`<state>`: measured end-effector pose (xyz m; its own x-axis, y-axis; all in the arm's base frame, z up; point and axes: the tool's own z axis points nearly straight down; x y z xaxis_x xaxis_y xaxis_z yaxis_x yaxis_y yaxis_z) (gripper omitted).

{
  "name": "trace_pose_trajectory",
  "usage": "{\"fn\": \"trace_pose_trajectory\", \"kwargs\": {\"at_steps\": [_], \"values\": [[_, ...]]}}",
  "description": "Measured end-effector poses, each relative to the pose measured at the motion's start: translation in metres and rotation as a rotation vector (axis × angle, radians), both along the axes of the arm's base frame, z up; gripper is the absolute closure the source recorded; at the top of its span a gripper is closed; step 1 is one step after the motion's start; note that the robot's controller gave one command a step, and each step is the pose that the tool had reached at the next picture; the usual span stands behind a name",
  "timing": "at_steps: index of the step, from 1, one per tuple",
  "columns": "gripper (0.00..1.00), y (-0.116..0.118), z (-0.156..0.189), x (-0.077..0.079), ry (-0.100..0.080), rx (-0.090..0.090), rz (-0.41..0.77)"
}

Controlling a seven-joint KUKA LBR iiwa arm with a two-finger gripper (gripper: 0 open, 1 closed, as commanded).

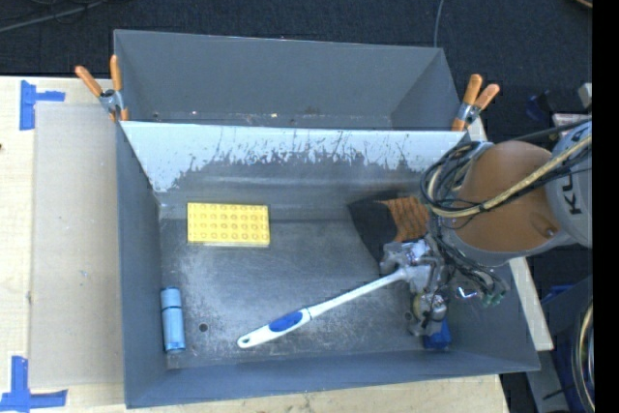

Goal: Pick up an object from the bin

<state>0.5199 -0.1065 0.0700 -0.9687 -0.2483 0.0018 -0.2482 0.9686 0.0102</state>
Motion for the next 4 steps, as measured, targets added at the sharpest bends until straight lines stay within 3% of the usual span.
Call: {"fn": "trace_pose_trajectory", "kwargs": {"at_steps": [1,2,3,4], "values": [[0.0,0.005,-0.001,0.05,0.003,0.0,-0.001],[1.0,0.006,0.005,-0.042,-0.009,0.001,-0.447],[1.0,0.006,0.005,-0.042,-0.008,0.001,-0.447],[1.0,0.02,0.001,-0.036,-0.012,0.001,-0.419]]}}
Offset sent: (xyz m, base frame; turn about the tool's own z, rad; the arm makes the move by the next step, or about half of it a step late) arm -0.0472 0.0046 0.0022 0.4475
